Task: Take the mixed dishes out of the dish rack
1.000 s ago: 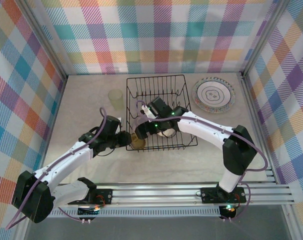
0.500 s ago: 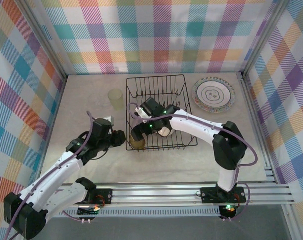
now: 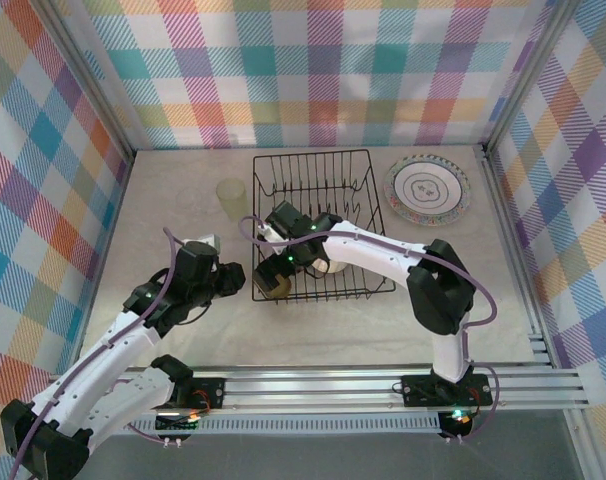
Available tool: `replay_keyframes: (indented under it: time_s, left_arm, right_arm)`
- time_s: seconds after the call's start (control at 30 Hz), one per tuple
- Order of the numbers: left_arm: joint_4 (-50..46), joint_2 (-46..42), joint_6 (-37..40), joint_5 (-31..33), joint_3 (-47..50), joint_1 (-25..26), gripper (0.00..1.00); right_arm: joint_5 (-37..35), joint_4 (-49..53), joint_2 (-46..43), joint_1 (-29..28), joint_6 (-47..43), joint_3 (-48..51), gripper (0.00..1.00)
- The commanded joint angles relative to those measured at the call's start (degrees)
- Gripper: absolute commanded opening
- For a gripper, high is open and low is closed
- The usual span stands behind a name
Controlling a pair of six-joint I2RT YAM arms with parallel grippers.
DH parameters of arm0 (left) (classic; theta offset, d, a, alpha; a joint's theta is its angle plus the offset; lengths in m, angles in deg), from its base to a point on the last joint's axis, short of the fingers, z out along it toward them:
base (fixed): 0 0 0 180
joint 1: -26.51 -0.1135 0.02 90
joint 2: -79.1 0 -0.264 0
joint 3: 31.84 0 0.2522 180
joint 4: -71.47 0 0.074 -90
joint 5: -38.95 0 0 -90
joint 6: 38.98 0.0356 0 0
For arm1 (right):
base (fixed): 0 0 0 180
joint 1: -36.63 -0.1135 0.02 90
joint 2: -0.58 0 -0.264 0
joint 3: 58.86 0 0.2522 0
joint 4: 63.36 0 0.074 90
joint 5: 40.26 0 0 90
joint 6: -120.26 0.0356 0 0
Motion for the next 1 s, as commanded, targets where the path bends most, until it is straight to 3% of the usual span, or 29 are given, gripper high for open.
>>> replay_keyframes:
  time_s: [0.0, 0.97]
  left_arm:
    - [-1.1, -0.9, -0.2, 1.4, 0.0, 0.2, 0.41]
    - [-1.3, -2.5, 0.1, 1.2, 2.1, -0.3, 0.42]
  right_arm:
    - [0.0, 1.6, 1.1, -0.6, -1.4, -2.3, 0.99]
    - [-4.5, 2.7, 5.8, -2.4, -2.1, -4.9, 0.98]
